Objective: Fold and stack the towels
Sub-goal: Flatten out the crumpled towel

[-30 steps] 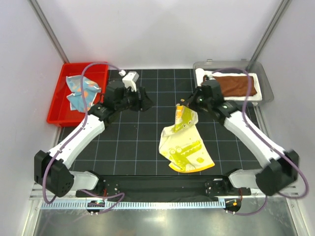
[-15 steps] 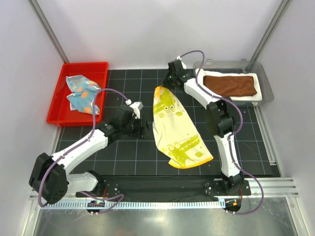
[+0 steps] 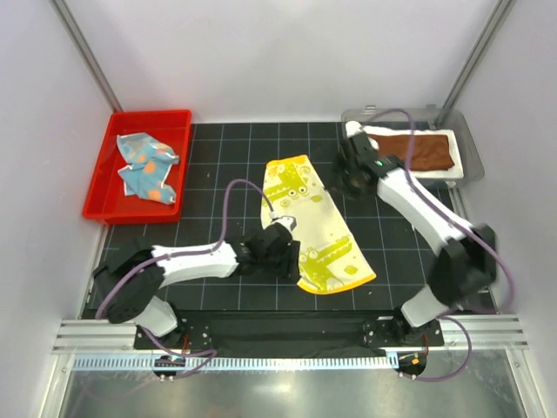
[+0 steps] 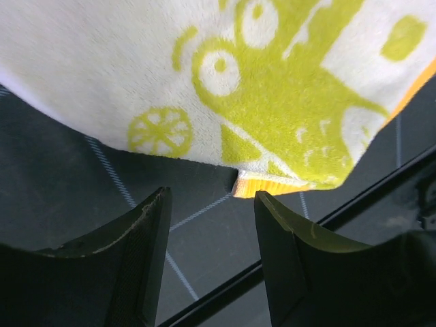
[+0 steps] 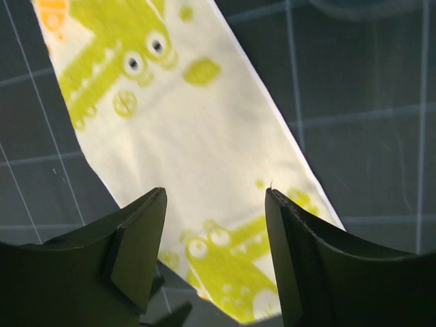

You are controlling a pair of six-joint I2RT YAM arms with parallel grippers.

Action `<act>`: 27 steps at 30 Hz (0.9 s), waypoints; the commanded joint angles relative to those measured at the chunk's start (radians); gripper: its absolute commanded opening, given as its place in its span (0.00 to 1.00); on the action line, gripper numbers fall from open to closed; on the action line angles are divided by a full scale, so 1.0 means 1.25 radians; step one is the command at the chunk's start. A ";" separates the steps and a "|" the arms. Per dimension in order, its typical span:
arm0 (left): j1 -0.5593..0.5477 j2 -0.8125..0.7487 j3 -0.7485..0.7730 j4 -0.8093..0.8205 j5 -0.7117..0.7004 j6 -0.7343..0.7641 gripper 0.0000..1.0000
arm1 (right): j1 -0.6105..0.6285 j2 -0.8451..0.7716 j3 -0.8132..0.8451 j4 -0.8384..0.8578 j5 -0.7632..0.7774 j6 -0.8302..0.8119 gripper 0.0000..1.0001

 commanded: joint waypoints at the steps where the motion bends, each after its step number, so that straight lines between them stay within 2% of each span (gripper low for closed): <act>1: -0.053 0.049 0.006 0.096 -0.085 -0.066 0.55 | -0.021 -0.190 -0.241 -0.012 0.026 0.049 0.66; 5: -0.080 0.100 0.010 0.110 -0.100 -0.123 0.54 | -0.054 -0.363 -0.423 -0.004 -0.026 0.108 0.61; 7: -0.096 0.116 0.006 0.110 -0.118 -0.138 0.54 | -0.057 -0.398 -0.490 -0.008 -0.036 0.126 0.59; 13: -0.118 0.098 -0.015 0.088 -0.141 -0.181 0.50 | -0.058 -0.530 -0.613 -0.035 -0.013 0.206 0.58; 21: -0.159 0.094 -0.004 0.047 -0.141 -0.215 0.46 | -0.058 -0.545 -0.725 0.017 -0.035 0.233 0.57; 27: -0.198 0.116 0.016 -0.002 -0.188 -0.248 0.45 | -0.058 -0.587 -0.785 0.031 -0.025 0.271 0.56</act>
